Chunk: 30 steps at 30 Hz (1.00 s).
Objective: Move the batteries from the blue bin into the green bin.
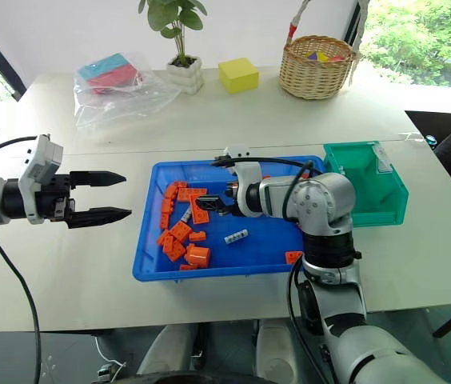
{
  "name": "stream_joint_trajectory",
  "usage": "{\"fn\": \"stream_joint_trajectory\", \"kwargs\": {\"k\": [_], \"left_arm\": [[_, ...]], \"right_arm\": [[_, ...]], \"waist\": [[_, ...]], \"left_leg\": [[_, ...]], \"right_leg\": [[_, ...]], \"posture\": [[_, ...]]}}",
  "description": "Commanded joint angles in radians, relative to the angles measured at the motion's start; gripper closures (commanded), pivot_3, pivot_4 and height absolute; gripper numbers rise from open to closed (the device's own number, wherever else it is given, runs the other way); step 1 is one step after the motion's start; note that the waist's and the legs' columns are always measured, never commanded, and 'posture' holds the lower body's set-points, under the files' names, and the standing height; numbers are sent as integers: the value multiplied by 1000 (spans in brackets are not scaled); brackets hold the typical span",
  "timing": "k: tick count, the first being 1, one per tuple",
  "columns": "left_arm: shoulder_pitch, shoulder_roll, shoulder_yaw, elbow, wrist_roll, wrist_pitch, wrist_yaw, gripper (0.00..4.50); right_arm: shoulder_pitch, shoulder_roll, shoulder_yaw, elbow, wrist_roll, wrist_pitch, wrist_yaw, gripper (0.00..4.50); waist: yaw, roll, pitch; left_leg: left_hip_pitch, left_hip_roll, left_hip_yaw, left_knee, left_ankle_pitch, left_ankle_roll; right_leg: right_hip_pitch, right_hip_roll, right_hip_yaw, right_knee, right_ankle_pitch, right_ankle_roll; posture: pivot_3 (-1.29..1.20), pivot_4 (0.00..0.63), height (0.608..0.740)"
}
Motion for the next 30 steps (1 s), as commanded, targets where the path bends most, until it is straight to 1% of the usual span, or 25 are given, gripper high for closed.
{"fn": "stream_joint_trajectory", "kwargs": {"k": [1, 6, 13, 20, 27, 28, 30], "left_arm": [[-21, 12, 17, -18, -18, 4, 3, 0], [-34, 9, 10, -7, -16, 2, 2, 0], [-50, 2, 3, -1, -14, 2, 7, 0], [-52, -3, 2, -6, -18, 5, 15, 0], [-70, -13, 4, -8, -27, 22, 31, 0], [-70, -13, 6, -9, -27, 23, 32, 0], [-74, -15, 5, -7, -26, 23, 35, 0]], "right_arm": [[-37, 16, 41, 44, -39, -46, 12, 98], [-71, 41, 80, 102, -78, -85, 27, 98], [-87, 45, 140, 119, -110, -116, 65, 98], [-73, 47, 197, 142, -149, -155, 91, 98], [-41, 11, 283, 167, -207, -227, 134, 98], [-36, 8, 287, 169, -213, -236, 139, 317], [-32, 2, 289, 175, -224, -249, 146, 931]], "waist": [[0, 0, 0], [1, 0, 0], [1, 0, 0], [0, 0, 0], [0, 0, 0], [0, 0, 0], [1, 0, 0]], "left_leg": [[0, 0, 0, 0, 0, 0], [0, 0, 0, 0, 0, 0], [0, 0, 0, 0, 0, 0], [0, 0, 0, 0, 0, -1], [0, 0, 0, 0, 1, -1], [0, 0, 0, 0, 1, -1], [0, 0, 0, 0, 1, -1]], "right_leg": [[0, 0, 0, 1, 0, 0], [-1, 0, 1, 3, 0, 0], [-3, 0, 1, 6, 0, 0], [-3, 0, 1, 6, 0, 0], [-3, 0, 1, 6, 0, 0], [-3, 0, 1, 6, 0, 0], [-3, 0, 1, 6, 0, 0]], "posture": [[0, 150, 702], [0, 150, 702], [0, 150, 702], [0, 150, 702], [0, 150, 702], [0, 150, 702], [0, 150, 702]]}}
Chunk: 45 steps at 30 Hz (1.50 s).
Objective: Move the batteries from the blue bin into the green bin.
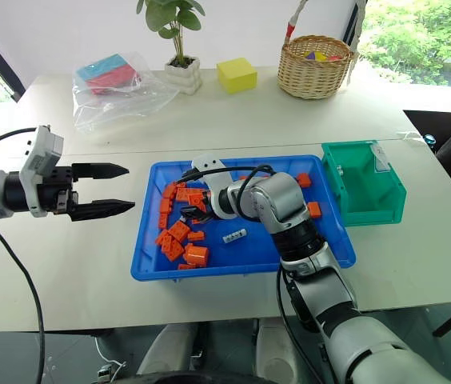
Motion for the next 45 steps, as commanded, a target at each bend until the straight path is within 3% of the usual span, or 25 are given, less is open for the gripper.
{"fn": "stream_joint_trajectory", "kwargs": {"k": [1, 4, 9, 18, 21, 25, 30, 41, 45], "left_arm": [[-25, 0, 10, -9, -17, 0, 5, 0], [-28, 0, 9, -5, -16, -2, 6, 0], [-43, -6, -4, 16, -1, -20, -1, 0], [-65, -18, -32, 32, 5, -42, -16, 0], [-66, -20, -32, 31, 6, -46, -16, 0], [-60, -19, -25, 27, 3, -46, -13, 0], [-51, -17, -16, 16, 0, -42, -6, 0], [-32, -9, 2, -13, -13, -25, 15, 0], [-25, -10, 15, -25, -21, -14, 29, 0]], "right_arm": [[11, -9, 8, 12, -19, -21, 18, 1454], [6, -20, 2, -2, -24, -13, 30, 2879], [-25, -76, 19, -37, -38, -34, 73, 2879], [-28, -323, 264, -28, -230, -481, 337, 2879], [-4, -318, 251, -11, -239, -491, 362, 1984], [-23, -291, 220, 14, -255, -529, 379, 32], [-98, -255, 183, 72, -278, -761, 456, 32], [-154, -180, 315, 250, -298, -1252, 971, 32], [-244, -108, 316, 438, -360, -1368, 1000, 32]], "waist": [[0, 0, 0], [0, 0, 0], [2, 0, 0], [-2, 0, 0], [-3, 0, 0], [1, 0, 0], [0, 0, 0], [1, 0, 0], [-3, 0, 1]], "left_leg": [[0, 0, 0, 0, 0, 0], [0, 0, 0, 0, 0, 0], [0, 0, 0, 0, 0, 0], [0, 0, 0, 0, 0, 0], [0, 1, 0, 0, 0, 0], [0, 1, 0, 0, 0, 0], [0, 1, 0, 0, 0, -1], [0, 1, 0, 0, 1, -2], [1, 1, 0, 0, 2, -3]], "right_leg": [[0, 0, 0, 0, 0, 0], [0, 0, 0, 0, 0, 0], [0, 0, 0, 0, 0, 0], [0, 0, 0, 0, 0, 0], [0, 0, 0, 0, 0, 0], [0, 0, 0, 0, 0, 0], [0, 0, 0, 0, 0, 0], [1, 1, 0, 0, 0, 0], [0, 1, 0, 1, 0, 0]], "posture": [[0, 150, 702], [0, 150, 702], [0, 150, 702], [0, 150, 702], [0, 150, 702], [0, 150, 702], [0, 150, 702], [0, 150, 702], [0, 150, 702]]}}
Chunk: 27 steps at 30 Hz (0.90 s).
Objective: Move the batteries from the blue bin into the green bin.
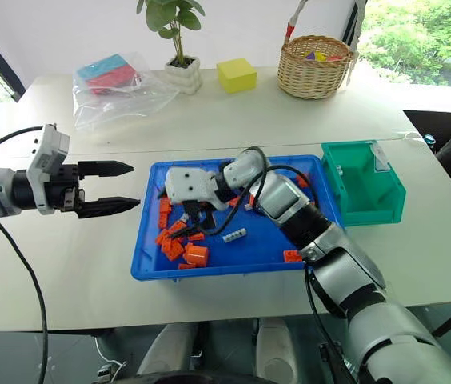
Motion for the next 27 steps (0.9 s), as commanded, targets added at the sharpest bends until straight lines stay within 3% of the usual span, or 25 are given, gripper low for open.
{"fn": "stream_joint_trajectory", "kwargs": {"k": [1, 12, 20, 27], "left_arm": [[3, 14, 45, -35, -24, 8, 13, 0], [22, 19, 70, -53, -33, 16, 31, 0], [26, 22, 65, -52, -34, 11, 20, 0], [31, 49, 52, -56, -37, 14, -34, 0]], "right_arm": [[-102, 57, -26, 131, -41, -118, 23, 32], [-204, 79, -30, 449, -183, -476, 35, 32], [-299, 108, -63, 533, -195, -513, 114, 32], [-362, 128, -18, 664, -344, -706, -5, 32]], "waist": [[-3, 0, 0], [0, 0, 0], [-12, 0, 0], [-21, 0, 0]], "left_leg": [[0, 0, 0, 0, 0, 0], [0, 0, -1, -2, 3, -6], [0, 0, -1, -3, 4, -7], [0, 0, -2, -3, 4, -7]], "right_leg": [[0, 0, 0, 1, 0, 0], [-1, 0, 0, 1, 0, 0], [-2, 1, 0, 2, 0, -1], [-2, 1, 0, 2, 0, -1]], "posture": [[0, 150, 702], [0, 150, 702], [0, 150, 702], [0, 150, 702]]}}
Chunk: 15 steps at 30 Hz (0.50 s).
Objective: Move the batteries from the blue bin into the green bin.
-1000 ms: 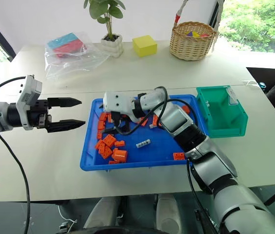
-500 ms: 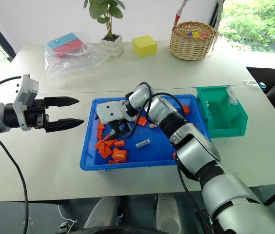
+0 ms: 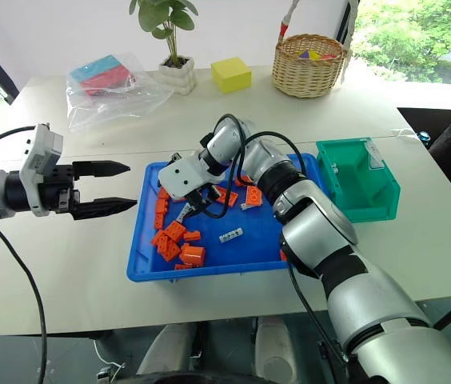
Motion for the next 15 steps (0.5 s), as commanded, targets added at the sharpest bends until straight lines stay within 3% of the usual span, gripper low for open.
{"fn": "stream_joint_trajectory", "kwargs": {"k": [1, 15], "left_arm": [[7, 37, 18, -28, -17, -3, -35, 0], [88, 98, 55, -73, -21, -10, -83, 0]], "right_arm": [[-35, 23, 3, 48, -61, -88, -64, 32], [12, 57, -1, 154, -163, -179, -167, 32]], "waist": [[-2, 0, 0], [-2, 0, 0]], "left_leg": [[0, 0, 0, 0, 0, 0], [0, 0, 0, -1, 1, -1]], "right_leg": [[0, 0, 0, 0, 0, 0], [-1, 0, 0, 1, -1, -1]], "posture": [[0, 150, 702], [0, 150, 702]]}}
